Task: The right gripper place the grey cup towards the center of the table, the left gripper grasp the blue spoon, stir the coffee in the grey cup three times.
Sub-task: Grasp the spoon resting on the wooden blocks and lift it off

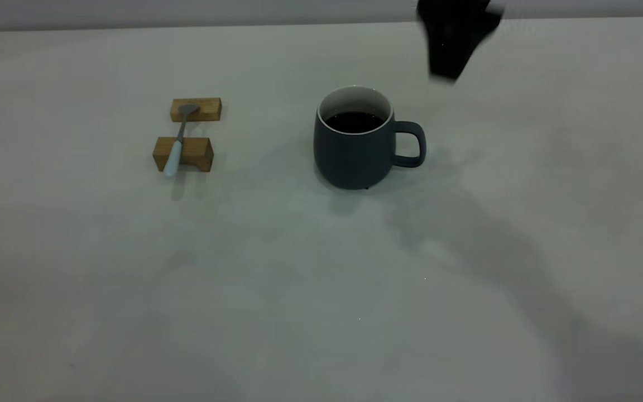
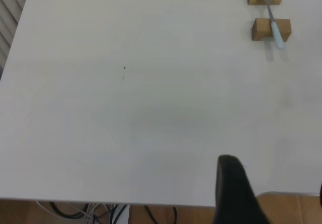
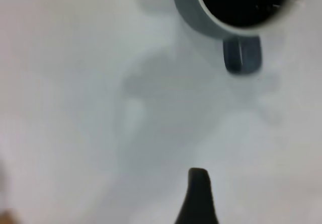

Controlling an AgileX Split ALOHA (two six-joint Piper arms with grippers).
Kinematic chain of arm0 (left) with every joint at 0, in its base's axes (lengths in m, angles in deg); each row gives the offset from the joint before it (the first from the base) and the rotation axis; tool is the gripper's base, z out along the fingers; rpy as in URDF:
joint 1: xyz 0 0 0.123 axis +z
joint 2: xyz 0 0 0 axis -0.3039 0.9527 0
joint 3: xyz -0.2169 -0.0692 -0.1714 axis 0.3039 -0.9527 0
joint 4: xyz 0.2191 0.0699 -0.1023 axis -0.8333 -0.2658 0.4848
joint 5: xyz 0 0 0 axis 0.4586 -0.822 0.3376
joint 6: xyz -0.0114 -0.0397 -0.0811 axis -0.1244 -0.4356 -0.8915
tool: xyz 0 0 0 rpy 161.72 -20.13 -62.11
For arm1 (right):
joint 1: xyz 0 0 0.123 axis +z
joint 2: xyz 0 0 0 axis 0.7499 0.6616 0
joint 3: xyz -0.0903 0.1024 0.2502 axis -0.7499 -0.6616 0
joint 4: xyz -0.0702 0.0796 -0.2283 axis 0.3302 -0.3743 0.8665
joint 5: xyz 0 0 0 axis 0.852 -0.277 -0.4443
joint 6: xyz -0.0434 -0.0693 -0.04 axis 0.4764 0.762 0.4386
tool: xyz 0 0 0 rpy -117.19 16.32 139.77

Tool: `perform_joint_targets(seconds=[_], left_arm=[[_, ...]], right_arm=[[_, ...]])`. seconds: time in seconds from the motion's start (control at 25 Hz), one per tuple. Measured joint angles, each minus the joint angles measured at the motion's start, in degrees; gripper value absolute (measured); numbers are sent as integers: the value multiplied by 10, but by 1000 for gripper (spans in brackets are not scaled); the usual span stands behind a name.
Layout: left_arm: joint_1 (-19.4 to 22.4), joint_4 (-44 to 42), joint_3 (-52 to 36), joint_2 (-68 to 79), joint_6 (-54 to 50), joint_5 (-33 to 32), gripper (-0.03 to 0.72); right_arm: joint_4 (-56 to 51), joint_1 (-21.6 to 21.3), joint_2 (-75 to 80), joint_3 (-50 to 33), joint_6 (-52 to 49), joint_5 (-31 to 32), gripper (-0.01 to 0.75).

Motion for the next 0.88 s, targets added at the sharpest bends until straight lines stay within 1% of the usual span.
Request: perform_joint_targets(seconds=[0.2, 0.28, 0.4, 0.6, 0.72, 0.88], left_arm=[[0, 0, 0, 0, 0, 0, 478], [0, 0, 0, 0, 0, 0, 478], [0, 0, 0, 0, 0, 0, 478], [0, 0, 0, 0, 0, 0, 478], [0, 0, 0, 0, 0, 0, 478], [0, 0, 0, 0, 0, 0, 478]], right_arm=[[-6, 0, -119, 0, -129, 124, 621], [-6, 0, -164, 0, -179, 145, 612], [-7, 0, -225, -1, -229, 154, 603], [0, 0, -312, -15, -241, 159, 601], [8, 0, -366, -64, -263, 160, 597], [16, 0, -450, -174, -310, 161, 595]])
